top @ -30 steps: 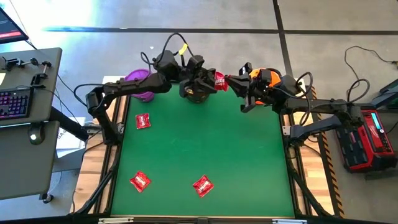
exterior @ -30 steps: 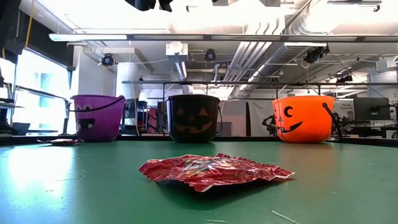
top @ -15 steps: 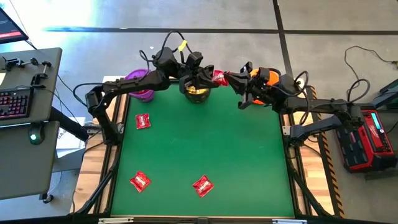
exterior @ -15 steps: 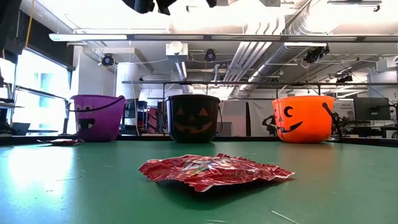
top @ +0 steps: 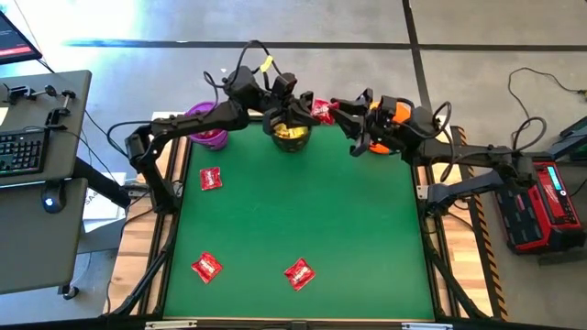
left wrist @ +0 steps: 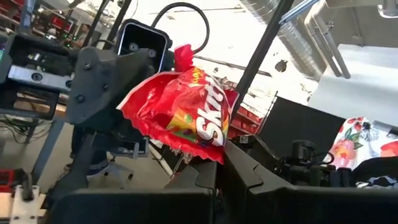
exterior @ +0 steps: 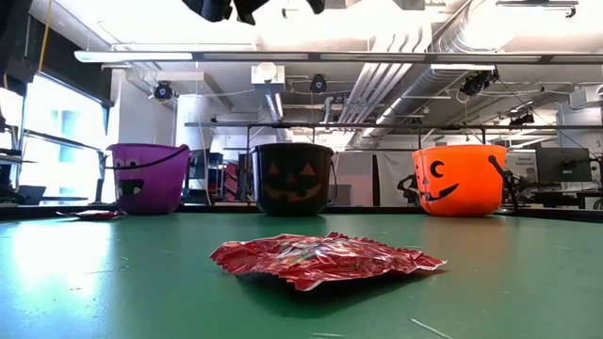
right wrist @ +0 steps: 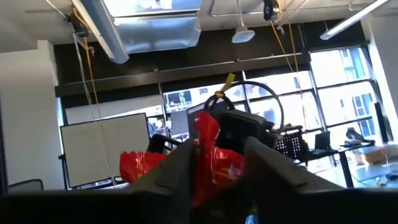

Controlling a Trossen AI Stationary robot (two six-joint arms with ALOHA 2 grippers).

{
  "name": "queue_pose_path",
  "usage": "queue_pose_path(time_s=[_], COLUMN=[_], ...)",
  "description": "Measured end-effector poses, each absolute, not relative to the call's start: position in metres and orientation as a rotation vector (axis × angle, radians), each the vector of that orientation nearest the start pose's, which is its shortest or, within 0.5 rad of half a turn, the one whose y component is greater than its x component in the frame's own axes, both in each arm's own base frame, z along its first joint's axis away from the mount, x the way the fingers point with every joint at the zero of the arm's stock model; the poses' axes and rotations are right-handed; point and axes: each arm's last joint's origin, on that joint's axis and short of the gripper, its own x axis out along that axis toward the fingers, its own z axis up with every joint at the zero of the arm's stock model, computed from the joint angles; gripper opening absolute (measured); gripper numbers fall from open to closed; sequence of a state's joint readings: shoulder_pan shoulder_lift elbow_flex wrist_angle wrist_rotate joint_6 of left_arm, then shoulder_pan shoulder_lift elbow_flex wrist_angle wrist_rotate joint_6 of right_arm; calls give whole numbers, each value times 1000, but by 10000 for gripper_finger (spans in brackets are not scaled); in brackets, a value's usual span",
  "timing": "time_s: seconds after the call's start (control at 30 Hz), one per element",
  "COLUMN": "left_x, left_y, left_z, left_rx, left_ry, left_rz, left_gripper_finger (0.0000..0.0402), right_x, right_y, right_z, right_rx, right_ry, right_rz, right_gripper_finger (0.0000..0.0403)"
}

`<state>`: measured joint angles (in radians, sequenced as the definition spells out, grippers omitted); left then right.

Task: Sort candy by brand, put in halloween buckets
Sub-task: Put the red candy pack into the violet bucket

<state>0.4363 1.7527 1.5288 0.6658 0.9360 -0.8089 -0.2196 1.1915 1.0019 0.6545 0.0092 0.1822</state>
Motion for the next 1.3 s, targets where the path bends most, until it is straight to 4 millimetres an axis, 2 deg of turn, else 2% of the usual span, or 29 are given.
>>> queue_pose_path(time_s=[0.17,0.3,0.57,0.73,0.97,1.2,1.3], left_x=[364,359,345,329,291,240,219], left_y=[151,154,160,162,161,159,156], left_z=[406,405,404,409,416,415,417], left_rx=[-471,-446,-369,-315,-259,-308,-271], left_ry=[-111,-79,-3,45,172,405,482], left_rz=[-574,-539,-423,-338,-130,206,326], left_gripper_finger=[0,0,0,0,0,0,0], right_x=[251,245,235,234,236,243,249], right_y=[-66,-72,-74,-73,-76,-79,-81], right_z=[403,402,402,400,386,368,362], right_rx=[178,216,228,223,250,287,276], right_ry=[-455,-410,-349,-316,-173,-37,-1], right_rz=[-208,-225,-251,-258,-309,-365,-370], right_gripper_finger=[177,199,204,205,205,205,205])
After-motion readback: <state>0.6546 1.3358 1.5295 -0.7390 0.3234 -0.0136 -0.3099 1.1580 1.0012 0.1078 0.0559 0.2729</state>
